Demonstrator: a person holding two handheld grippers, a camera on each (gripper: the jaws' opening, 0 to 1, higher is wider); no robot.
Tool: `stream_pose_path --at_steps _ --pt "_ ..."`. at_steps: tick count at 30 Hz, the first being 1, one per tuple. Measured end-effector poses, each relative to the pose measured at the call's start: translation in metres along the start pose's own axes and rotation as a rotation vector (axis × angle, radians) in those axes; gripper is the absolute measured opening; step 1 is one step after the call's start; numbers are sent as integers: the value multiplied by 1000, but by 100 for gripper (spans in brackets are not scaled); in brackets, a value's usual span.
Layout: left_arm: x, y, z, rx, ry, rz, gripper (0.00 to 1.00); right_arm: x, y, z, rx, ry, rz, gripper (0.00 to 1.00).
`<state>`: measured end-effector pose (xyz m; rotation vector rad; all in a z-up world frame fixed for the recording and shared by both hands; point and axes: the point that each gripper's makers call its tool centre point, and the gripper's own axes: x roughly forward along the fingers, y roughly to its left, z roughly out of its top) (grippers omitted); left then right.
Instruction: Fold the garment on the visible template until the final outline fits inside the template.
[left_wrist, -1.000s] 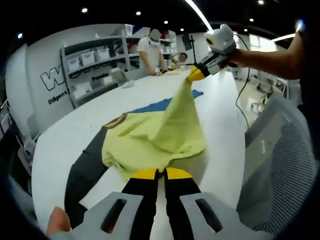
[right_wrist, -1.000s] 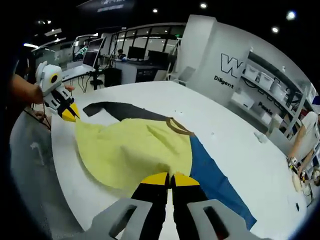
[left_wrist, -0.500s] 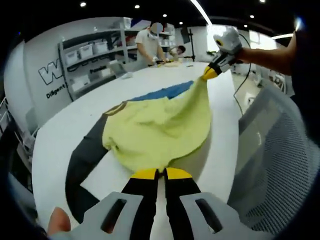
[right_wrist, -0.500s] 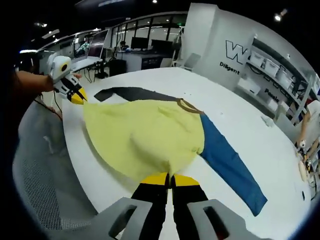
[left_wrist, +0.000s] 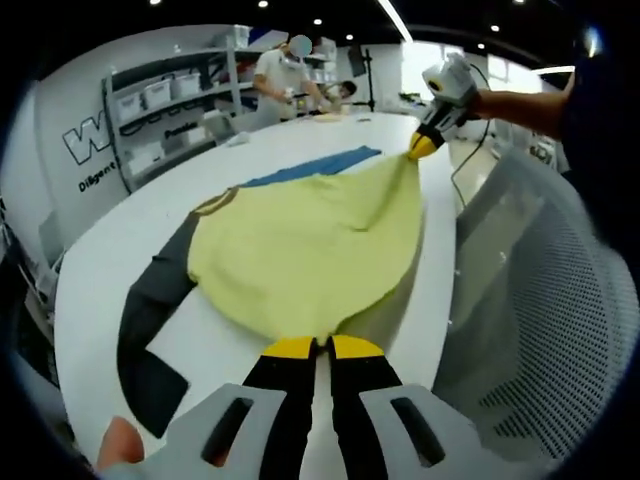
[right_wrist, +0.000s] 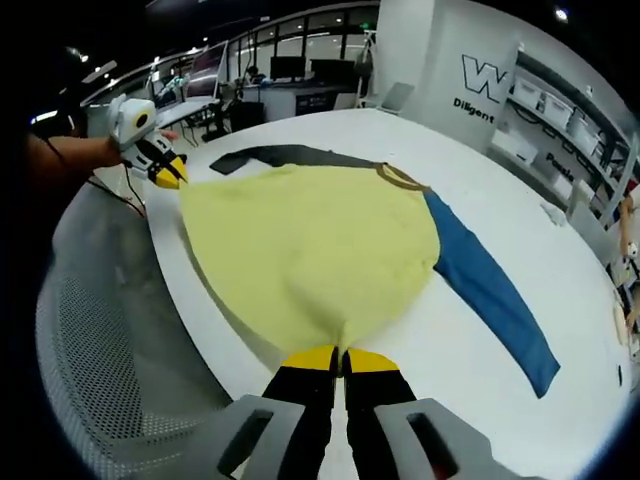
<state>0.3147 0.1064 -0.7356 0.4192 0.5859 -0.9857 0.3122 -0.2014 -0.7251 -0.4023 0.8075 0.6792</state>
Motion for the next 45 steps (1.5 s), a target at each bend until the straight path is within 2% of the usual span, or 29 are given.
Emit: stream_pose_path --at_steps 7,11,18,27,31,38,45 --pt "-3 -6 -22 7 53 -45 0 2 10 -16 1 80 50 0" --pt "-3 -10 -39 14 87 -86 0 5 24 -33 -2 164 113 0" --pt "-4 -16 -61 -28 123 -146 0 12 48 -56 -21 272 196 0" --pt "-3 -33 -85 -8 198 -220 0 19 68 -76 -43 353 255 0" --pt "-4 -32 -82 -30 181 -222 0 23 68 -83 -62 371 243 0" --pt "-7 -35 -84 -47 186 -231 1 27 70 -90 -69 390 243 0" --pt "-11 -44 -83 -82 179 -271 15 27 69 -91 -69 392 241 0"
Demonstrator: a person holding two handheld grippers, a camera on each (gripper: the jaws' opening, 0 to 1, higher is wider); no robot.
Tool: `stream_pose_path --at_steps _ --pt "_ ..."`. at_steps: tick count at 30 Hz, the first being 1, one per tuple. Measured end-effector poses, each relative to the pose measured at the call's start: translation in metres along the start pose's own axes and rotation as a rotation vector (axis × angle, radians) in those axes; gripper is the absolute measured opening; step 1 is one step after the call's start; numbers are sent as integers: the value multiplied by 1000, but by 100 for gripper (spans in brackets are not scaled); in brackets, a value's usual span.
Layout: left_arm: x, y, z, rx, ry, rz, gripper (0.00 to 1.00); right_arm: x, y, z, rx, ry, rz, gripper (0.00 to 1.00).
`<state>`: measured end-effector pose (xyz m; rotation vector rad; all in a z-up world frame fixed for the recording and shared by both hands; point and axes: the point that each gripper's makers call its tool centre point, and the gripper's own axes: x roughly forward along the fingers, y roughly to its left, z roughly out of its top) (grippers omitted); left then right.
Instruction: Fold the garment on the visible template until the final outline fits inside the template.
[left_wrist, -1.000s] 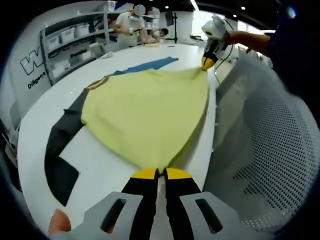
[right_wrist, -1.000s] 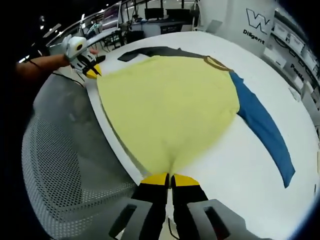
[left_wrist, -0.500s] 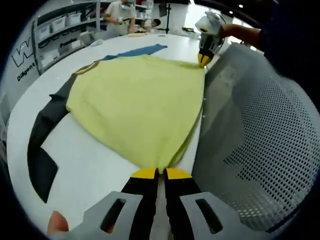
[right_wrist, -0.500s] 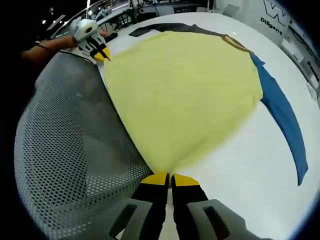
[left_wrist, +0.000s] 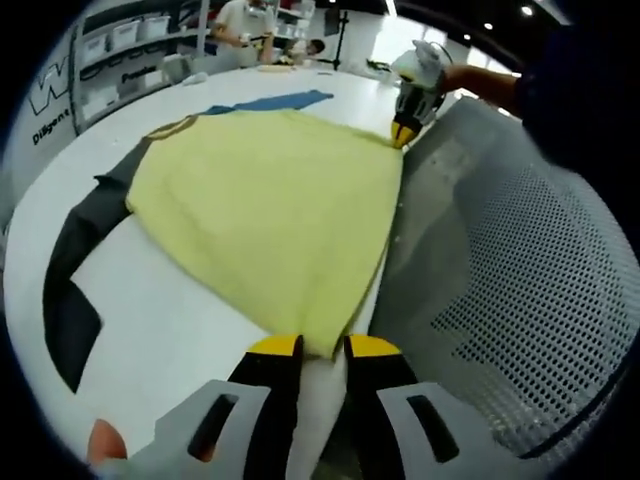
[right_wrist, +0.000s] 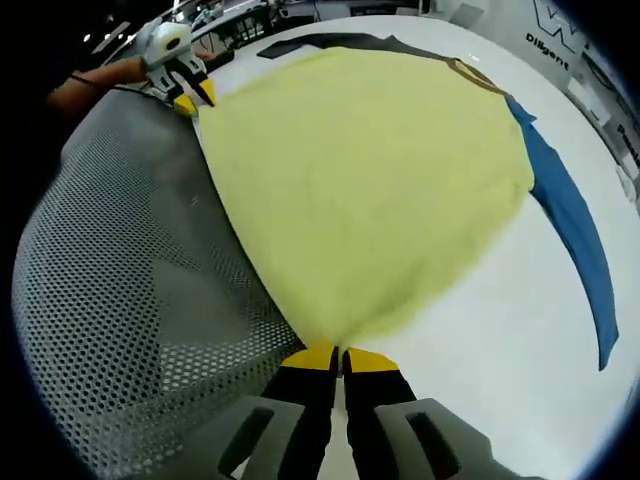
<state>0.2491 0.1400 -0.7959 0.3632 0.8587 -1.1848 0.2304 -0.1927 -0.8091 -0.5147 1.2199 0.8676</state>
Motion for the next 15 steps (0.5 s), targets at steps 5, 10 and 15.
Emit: stream_pose_path --at_steps 5,10,15 --pt "2 -5 3 -17 -30 -12 26 0 0 -1 0 4 3 0" --pt "3 -7 3 -31 -50 -11 31 0 4 -1 6 7 23 5" --pt "3 -9 5 -53 -71 -18 33 -1 4 -1 -3 7 22 7"
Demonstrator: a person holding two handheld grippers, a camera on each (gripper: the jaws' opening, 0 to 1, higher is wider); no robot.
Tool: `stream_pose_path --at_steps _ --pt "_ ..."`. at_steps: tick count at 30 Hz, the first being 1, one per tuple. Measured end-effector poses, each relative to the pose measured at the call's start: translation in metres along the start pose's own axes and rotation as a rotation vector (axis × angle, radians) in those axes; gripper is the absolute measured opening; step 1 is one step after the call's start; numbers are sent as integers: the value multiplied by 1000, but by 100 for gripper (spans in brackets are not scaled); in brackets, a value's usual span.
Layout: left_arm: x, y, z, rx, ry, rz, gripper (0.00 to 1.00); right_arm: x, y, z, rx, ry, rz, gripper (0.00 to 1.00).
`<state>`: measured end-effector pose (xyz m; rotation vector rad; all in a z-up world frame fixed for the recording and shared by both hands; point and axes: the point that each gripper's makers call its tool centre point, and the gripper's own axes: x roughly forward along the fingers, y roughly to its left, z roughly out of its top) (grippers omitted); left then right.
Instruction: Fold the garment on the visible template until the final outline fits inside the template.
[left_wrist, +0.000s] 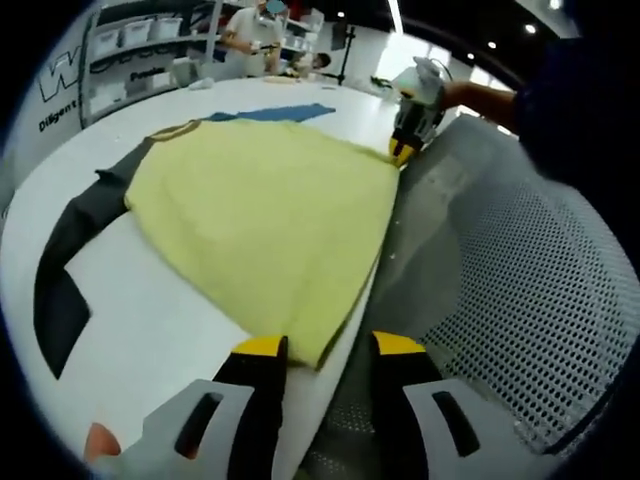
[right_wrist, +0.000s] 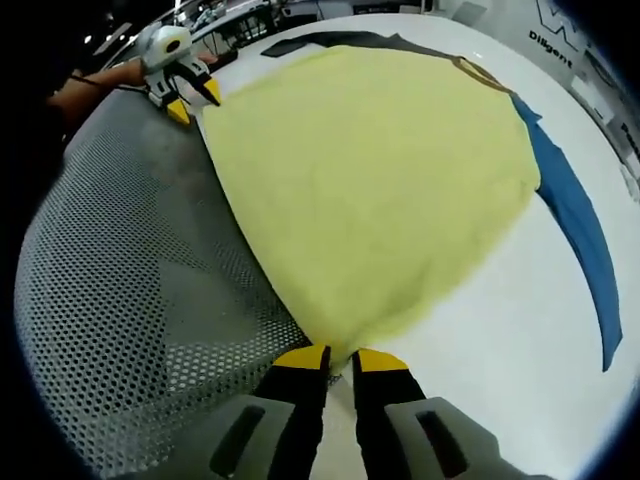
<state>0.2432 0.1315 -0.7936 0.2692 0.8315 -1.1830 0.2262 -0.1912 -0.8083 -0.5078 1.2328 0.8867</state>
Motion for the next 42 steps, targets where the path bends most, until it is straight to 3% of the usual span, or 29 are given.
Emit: stream_pose_path --at_steps 10,19,30,37,40,42 --pt "-9 6 1 -20 15 17 38 -16 -6 1 15 -29 -13 8" --pt "-32 17 23 -30 -70 76 39 -28 -17 6 33 -63 -42 7" --pt "-53 16 79 8 -206 188 42 -42 -37 17 57 -120 -98 7" --pt "-58 16 122 -84 -367 324 45 -49 -61 26 84 -165 -168 7" --pt "-64 10 141 -127 -463 350 47 -53 -72 27 93 -174 -205 6" --pt "-68 11 150 -130 -502 401 47 -57 -83 31 127 -209 -227 6"
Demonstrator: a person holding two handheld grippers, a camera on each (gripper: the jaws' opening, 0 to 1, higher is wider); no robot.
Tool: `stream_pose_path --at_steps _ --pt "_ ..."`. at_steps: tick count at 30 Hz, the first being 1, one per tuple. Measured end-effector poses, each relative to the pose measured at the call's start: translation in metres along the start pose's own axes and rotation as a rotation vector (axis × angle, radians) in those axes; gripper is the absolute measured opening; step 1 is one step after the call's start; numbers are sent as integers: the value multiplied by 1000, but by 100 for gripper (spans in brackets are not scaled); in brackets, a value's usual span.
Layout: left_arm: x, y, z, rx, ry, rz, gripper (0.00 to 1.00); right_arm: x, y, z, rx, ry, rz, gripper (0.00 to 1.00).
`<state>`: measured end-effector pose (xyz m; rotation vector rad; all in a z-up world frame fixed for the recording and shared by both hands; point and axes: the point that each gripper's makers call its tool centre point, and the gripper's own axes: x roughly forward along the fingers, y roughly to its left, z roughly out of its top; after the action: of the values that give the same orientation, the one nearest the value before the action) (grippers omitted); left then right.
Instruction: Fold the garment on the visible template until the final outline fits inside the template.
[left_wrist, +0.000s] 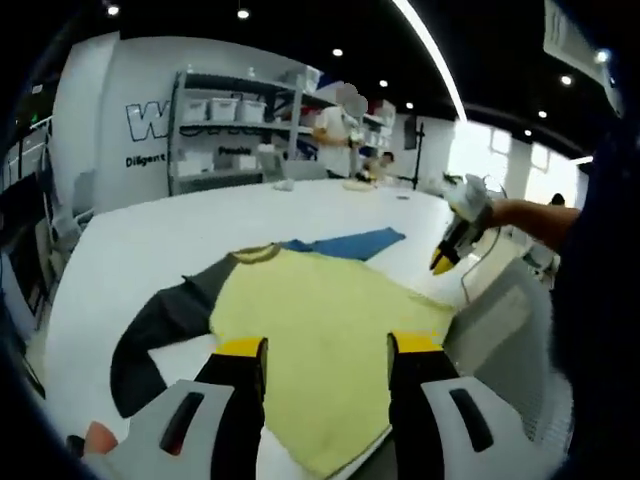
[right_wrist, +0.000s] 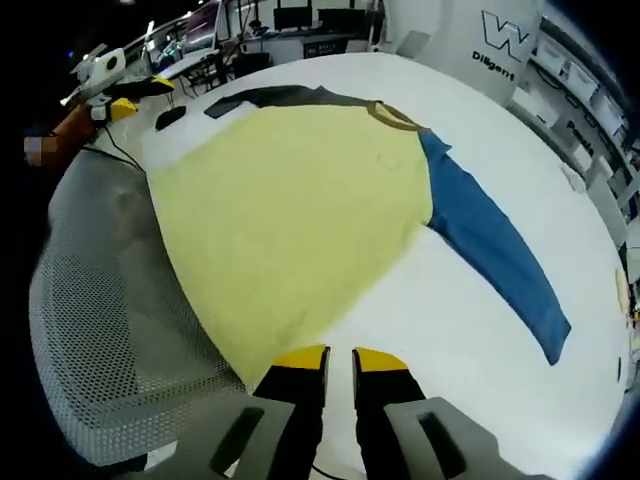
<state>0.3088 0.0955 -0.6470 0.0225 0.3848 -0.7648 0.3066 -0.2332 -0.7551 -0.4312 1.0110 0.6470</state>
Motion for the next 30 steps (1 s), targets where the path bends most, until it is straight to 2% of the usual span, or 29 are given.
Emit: stream_pose_path --at_steps 2,5,9,11,13,16,17,18,21,22,24,26,30 --pt "0 -5 9 -10 -41 17 49 -1 -11 4 28 -26 -22 6" --pt "-4 -7 15 4 -66 68 50 -5 -25 9 63 -58 -59 6" --pt "-8 -11 11 0 -74 89 50 -9 -47 17 131 -121 -108 5" --pt "-7 -5 5 10 -68 112 51 -12 -59 19 162 -147 -134 5" --pt "-10 -2 -1 -17 -67 127 53 -16 -73 21 205 -180 -167 4" --pt "-10 -3 -6 -32 -71 127 54 -23 -93 24 265 -229 -209 3" --pt "-11 -2 -7 -6 -51 136 54 -24 -95 24 271 -232 -214 2" --pt "-10 -2 0 36 -85 146 55 -27 -104 23 282 -244 -234 2" --pt "-10 -4 -1 45 -83 153 55 -35 -125 22 338 -294 -290 3" --pt "-11 -1 0 87 -85 178 55 -39 -136 22 360 -318 -320 4" --pt "-14 0 10 108 -138 211 60 -46 -153 20 388 -356 -373 7" --pt "-15 2 8 91 -134 222 66 -51 -164 16 408 -360 -406 7" --pt "-18 7 8 84 -136 260 72 -55 -180 10 423 -373 -461 10"
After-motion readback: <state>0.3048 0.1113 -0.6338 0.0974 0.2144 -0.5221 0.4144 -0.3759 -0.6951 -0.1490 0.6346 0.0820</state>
